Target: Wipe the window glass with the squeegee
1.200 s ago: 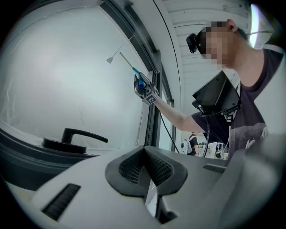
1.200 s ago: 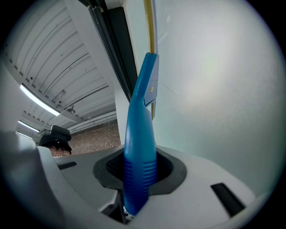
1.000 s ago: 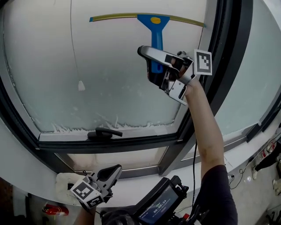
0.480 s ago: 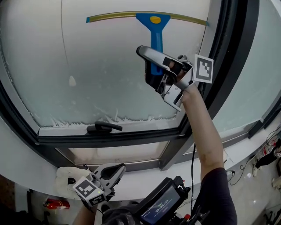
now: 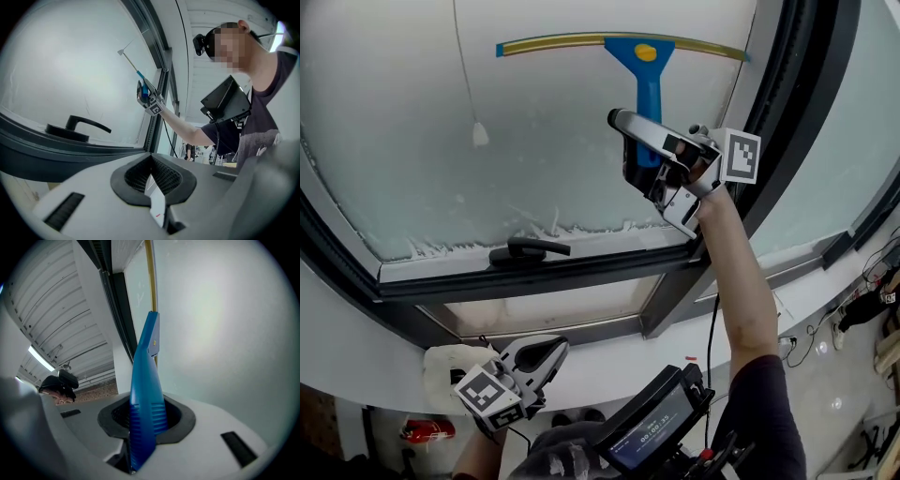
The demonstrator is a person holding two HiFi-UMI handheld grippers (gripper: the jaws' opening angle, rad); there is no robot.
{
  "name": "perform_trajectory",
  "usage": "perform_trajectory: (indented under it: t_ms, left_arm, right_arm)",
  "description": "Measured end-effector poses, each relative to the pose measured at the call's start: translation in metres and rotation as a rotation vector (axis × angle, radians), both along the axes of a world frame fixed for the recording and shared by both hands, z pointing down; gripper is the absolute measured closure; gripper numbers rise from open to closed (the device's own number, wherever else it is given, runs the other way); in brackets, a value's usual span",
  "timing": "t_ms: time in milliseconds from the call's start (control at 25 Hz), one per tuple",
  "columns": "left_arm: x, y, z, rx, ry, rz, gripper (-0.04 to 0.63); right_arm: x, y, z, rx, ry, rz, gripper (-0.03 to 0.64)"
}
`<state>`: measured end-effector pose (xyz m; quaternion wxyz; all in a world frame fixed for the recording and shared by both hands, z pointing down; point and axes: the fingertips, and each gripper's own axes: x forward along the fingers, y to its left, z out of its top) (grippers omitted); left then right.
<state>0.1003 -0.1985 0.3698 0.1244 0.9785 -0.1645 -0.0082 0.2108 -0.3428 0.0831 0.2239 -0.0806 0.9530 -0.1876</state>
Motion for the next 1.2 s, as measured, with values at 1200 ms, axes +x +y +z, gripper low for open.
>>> perform_trajectory:
  t_ms: [1200]
  left_arm:
    - [-0.039, 0.036, 0.005, 0.016, 0.055, 0.018, 0.590]
  right_arm:
    - [-0.002, 0.012, 0.085, -0.110, -0.009, 0.065, 0.526]
